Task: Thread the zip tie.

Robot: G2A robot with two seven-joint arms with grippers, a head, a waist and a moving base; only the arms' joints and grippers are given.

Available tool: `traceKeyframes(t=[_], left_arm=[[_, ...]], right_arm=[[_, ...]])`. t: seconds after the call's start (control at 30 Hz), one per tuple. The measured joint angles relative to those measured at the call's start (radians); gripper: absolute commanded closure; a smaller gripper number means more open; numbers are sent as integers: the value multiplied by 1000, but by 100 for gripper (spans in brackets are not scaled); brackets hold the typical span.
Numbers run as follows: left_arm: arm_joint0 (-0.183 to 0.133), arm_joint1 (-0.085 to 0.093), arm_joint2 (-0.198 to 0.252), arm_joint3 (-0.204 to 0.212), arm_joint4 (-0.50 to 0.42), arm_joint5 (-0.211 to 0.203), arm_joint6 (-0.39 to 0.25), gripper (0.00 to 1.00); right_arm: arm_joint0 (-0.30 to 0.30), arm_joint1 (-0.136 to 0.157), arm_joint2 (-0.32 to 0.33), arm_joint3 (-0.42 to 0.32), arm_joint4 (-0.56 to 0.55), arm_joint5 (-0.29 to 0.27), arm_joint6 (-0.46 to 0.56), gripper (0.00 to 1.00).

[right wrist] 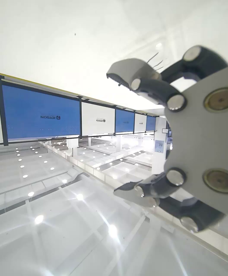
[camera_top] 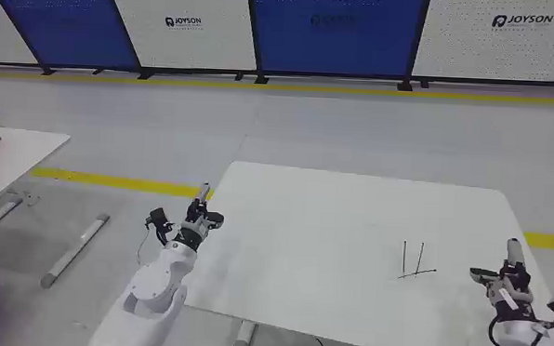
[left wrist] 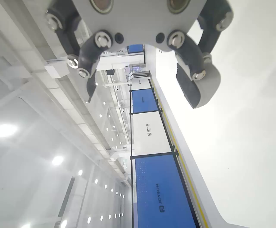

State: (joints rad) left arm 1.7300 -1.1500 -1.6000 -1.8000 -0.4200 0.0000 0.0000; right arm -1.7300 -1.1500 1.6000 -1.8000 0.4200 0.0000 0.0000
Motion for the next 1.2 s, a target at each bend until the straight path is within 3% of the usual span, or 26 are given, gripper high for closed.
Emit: traceKeyframes(t=[0.03, 0.07, 0.1, 0.13, 0.23, 0.33, 0.53, 0.67, 0.7, 1.1, 1.2], left_arm=[[0, 0, 0, 0, 0, 0, 0, 22], [0, 0, 0, 0, 0, 0, 0, 22], [0, 0, 0, 0, 0, 0, 0, 22], [0, 0, 0, 0, 0, 0, 0, 0], [0, 0, 0, 0, 0, 0, 0, 0], [0, 0, 0, 0, 0, 0, 0, 0], [0, 0, 0, 0, 0, 0, 0, 0], [0, 0, 0, 0, 0, 0, 0, 0], [0, 0, 0, 0, 0, 0, 0, 0], [0, 0, 0, 0, 0, 0, 0, 0], [0, 0, 0, 0, 0, 0, 0, 0]], right_arm=[[0, 0, 0, 0, 0, 0, 0, 0], [0, 0, 0, 0, 0, 0, 0, 22], [0, 0, 0, 0, 0, 0, 0, 22], [0, 0, 0, 0, 0, 0, 0, 0], [2, 4, 1, -13, -22, -3, 21, 0], [3, 12, 23, -31, -125, 1, 107, 0], [35, 40, 136, -47, -150, 69, 422, 0], [87, 63, 202, -19, -149, 126, 696, 0], [90, 64, 205, -16, -149, 128, 722, 0], [88, 66, 198, -18, -149, 131, 715, 0], [154, 86, 205, 40, -101, 191, 843, 0]])
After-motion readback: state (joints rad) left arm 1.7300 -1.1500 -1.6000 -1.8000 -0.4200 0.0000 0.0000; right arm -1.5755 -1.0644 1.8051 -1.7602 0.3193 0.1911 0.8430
